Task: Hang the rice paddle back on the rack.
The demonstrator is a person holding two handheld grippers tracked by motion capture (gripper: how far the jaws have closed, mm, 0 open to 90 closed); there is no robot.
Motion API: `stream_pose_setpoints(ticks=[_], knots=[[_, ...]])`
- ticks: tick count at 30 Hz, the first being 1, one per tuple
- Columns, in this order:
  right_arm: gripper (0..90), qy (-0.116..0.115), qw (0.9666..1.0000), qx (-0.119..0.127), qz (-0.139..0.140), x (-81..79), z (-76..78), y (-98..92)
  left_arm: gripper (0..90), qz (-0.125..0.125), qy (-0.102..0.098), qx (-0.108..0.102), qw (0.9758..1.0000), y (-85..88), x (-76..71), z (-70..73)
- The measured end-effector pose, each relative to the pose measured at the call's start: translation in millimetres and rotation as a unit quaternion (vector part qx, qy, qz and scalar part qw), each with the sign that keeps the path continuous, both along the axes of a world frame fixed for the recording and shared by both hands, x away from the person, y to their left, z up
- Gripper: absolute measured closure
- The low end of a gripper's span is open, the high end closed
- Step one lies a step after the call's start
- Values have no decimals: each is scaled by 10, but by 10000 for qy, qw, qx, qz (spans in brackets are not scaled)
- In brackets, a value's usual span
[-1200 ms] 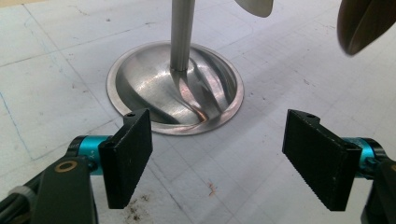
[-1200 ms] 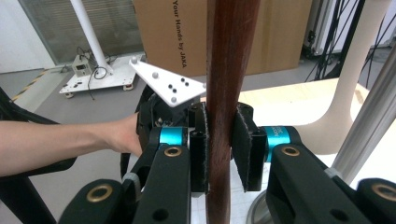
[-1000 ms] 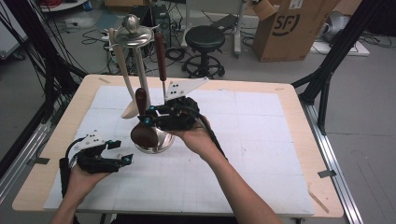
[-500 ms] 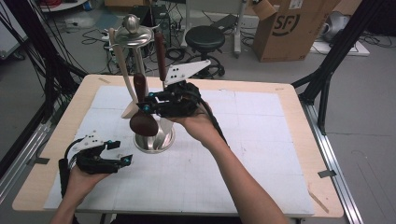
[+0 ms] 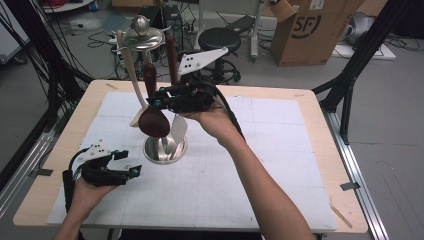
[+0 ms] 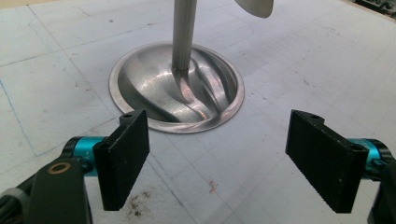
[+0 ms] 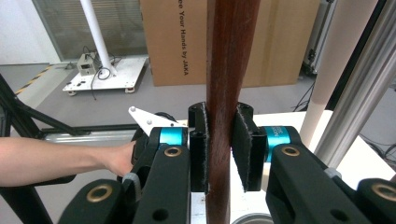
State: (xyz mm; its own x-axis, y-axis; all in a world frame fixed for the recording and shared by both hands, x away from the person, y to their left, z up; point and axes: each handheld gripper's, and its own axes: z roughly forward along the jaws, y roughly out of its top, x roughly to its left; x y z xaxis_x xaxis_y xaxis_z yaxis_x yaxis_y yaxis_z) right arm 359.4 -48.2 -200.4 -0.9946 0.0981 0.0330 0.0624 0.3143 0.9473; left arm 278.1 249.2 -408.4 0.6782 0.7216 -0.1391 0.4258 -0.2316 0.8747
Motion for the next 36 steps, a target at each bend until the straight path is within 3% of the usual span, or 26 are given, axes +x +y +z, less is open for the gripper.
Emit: stream_pose_setpoints(ticks=[10, 14, 36], knots=[[775, 154, 9998, 6, 127, 101, 141, 48, 214, -34, -8, -13, 10000, 6, -11, 7], [775, 27, 9999, -155, 34, 100, 148, 97, 214, -29, -10, -17, 10000, 9, -11, 6], [775, 78, 9998, -156, -26, 180, 148, 102, 211, 5, -32, -72, 10000, 31, -17, 14]])
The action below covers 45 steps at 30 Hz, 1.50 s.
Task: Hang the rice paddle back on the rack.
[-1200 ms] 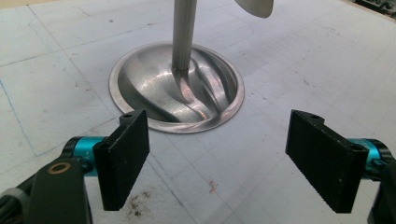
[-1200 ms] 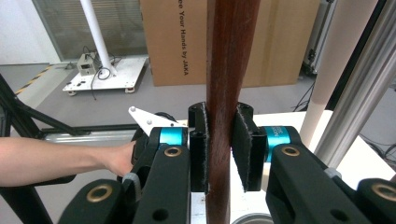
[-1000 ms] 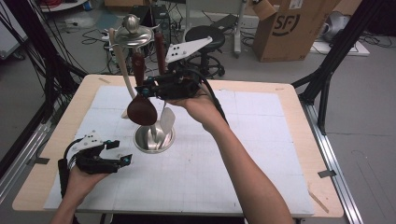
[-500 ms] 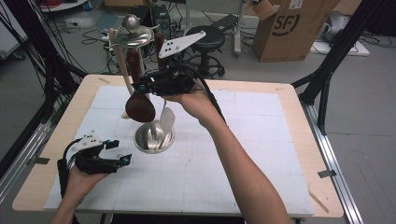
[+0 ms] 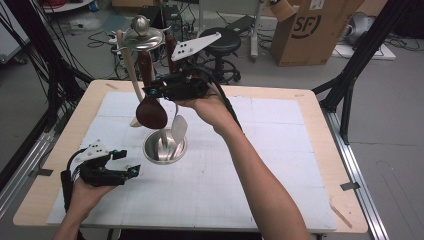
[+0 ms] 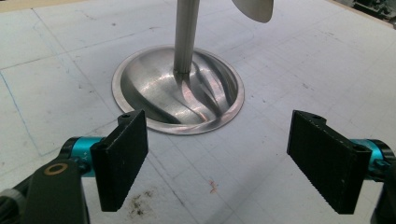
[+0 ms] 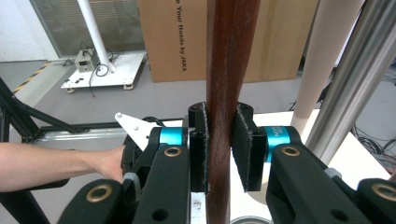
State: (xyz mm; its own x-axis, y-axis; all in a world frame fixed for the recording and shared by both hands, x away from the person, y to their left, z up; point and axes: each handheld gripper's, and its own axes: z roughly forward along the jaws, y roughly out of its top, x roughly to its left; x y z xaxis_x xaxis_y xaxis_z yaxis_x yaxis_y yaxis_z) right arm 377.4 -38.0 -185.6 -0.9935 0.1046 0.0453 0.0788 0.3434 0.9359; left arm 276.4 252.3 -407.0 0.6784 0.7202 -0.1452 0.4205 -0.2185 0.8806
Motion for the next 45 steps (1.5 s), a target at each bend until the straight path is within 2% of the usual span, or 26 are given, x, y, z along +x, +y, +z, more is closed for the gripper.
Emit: stream_pose_setpoints(ticks=[5, 14, 29, 42, 45], knots=[[774, 16, 10000, -26, -39, 28, -11, -10, 211, 0, 2, 0, 10000, 1, -3, 2], [772, 133, 9999, 81, -60, 72, -32, -11, 211, -12, -1, 15, 10000, -6, -5, 1], [752, 175, 9994, 212, -225, 100, -59, 7, 212, -52, 3, 28, 10000, -14, -11, 4], [659, 146, 9985, 317, -419, 61, -63, -83, 211, -59, -7, -2, 10000, -11, -12, 6], [592, 173, 9980, 362, -486, 54, -80, -110, 211, -57, -3, -5, 10000, -9, -10, 6]])
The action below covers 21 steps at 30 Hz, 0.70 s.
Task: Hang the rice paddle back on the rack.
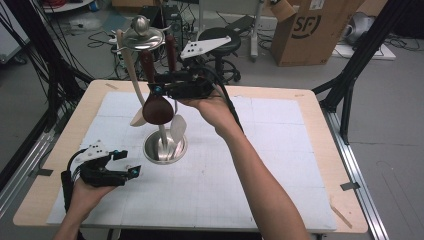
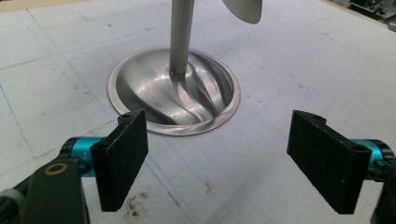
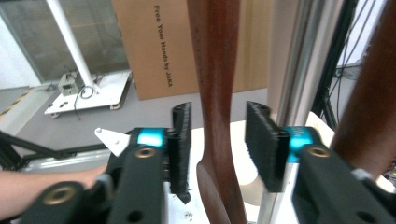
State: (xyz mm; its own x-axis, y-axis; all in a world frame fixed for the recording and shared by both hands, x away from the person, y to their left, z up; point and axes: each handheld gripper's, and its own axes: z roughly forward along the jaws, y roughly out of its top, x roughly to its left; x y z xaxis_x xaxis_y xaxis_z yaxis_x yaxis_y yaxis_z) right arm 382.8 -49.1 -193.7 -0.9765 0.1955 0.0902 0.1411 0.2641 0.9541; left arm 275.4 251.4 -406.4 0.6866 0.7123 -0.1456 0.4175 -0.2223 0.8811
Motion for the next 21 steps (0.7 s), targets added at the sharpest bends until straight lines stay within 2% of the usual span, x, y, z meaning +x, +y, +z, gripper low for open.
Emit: stream_pose_setpoints(ticks=[2, 21], knots=[[584, 58, 9999, 99, 11, -6, -18, -23, 211, -3, -1, 0, 10000, 0, 0, 0], [510, 124, 9992, 383, -66, -124, -200, -352, 211, -19, 22, 33, 10000, -23, 0, -8]])
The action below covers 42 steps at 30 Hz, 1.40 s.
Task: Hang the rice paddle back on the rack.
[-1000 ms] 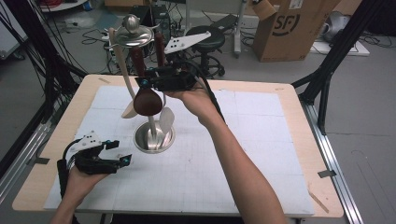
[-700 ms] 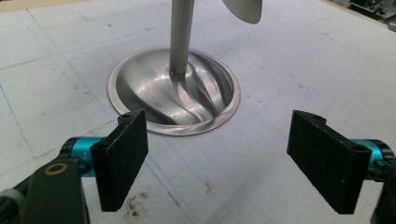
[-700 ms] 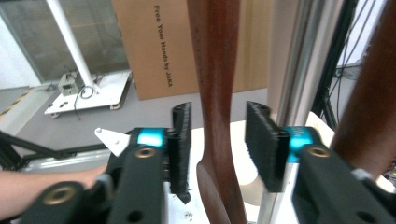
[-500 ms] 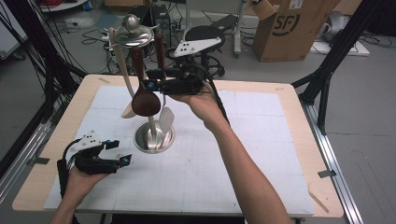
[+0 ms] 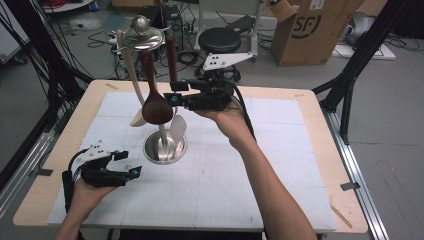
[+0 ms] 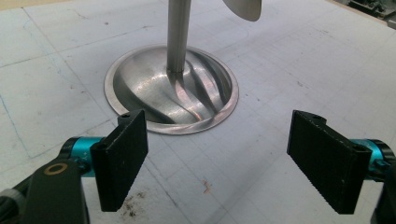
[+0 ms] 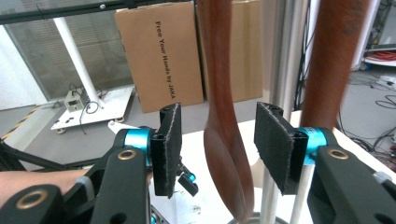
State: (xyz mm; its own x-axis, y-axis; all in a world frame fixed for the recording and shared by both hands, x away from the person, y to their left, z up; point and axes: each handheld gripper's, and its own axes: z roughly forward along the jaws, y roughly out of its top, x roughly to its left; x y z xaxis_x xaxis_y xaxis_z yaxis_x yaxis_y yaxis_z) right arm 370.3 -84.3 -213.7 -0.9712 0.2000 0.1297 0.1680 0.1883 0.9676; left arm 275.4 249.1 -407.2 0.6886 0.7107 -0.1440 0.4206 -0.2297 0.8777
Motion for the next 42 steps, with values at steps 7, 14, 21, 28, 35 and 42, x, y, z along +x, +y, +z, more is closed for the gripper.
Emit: stream_pose_setpoints(ticks=[7, 14, 21, 28, 35, 42], knots=[[487, 100, 9997, 113, -185, -12, -117, -196, 210, -15, 23, 0, 10000, -6, 6, -5], [465, 247, 9989, 119, -369, -19, -281, -392, 210, -68, 43, 68, 9999, -32, 5, -16], [452, 347, 9979, 109, -539, -32, -434, -545, 204, -78, 73, 119, 9999, -49, 7, -30], [439, 480, 9968, 61, -642, -58, -596, -648, 201, -92, 82, 126, 9998, -55, 1, -34], [426, 557, 9958, 20, -724, -85, -703, -735, 199, -86, 76, 120, 9999, -51, 1, -32], [414, 629, 9944, -13, -848, -131, -817, -851, 198, -83, 82, 126, 9999, -56, -2, -33]])
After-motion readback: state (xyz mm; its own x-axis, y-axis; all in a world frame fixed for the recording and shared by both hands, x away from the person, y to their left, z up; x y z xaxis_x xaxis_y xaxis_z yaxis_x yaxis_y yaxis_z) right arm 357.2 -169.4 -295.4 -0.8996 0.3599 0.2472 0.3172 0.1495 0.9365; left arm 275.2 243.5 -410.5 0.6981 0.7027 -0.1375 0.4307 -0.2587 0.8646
